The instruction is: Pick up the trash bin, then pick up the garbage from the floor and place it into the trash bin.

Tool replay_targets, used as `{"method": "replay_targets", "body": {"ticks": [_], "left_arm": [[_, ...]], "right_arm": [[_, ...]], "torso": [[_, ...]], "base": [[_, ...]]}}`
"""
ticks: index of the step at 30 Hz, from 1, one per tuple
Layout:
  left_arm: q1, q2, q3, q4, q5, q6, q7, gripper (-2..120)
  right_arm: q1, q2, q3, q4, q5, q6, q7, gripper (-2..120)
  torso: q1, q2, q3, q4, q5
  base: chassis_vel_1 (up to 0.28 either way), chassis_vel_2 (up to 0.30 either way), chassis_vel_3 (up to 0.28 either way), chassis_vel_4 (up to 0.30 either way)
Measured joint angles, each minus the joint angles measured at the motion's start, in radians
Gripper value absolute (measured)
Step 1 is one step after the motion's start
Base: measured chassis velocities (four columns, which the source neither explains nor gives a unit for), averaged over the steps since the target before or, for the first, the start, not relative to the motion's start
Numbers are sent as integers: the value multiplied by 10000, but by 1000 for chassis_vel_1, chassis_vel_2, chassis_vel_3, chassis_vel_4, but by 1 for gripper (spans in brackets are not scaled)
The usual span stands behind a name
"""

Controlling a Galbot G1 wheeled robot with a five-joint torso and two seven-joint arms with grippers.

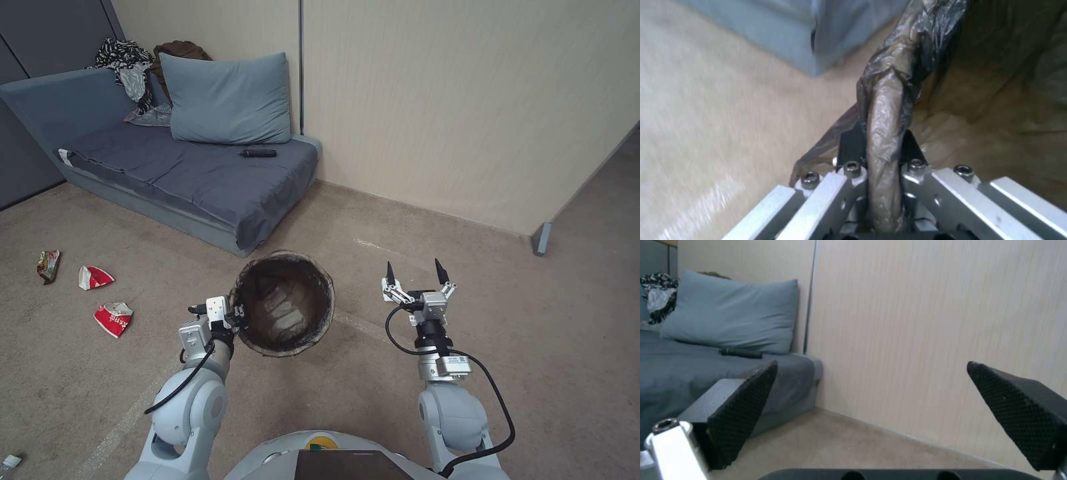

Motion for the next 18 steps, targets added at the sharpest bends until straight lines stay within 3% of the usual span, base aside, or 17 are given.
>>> {"method": "replay_targets", "body": {"ticks": [5,6,8,18], "left_arm": [[372,-15,191,-680,1076,-373,368,0],[526,-21,227,-757,1792,-861,704,0],[598,-28,238,-760,2227,-1214,888,0],[829,-110,387,-672,3115,-2423,1330,0]], "right_arm": [[-5,0,-8,-8,-3,48,-14,100],[-12,0,7,-4,-2,62,-15,100],[-14,0,20,7,3,76,-16,100],[-41,0,57,32,77,180,-18,100]], "torso": [[0,1,-1,1,0],[0,1,-1,3,1],[0,1,-1,3,2],[0,2,-2,1,2]], "base": [[0,0,0,0],[0,0,0,0],[0,0,0,0],[0,0,0,0]]}}
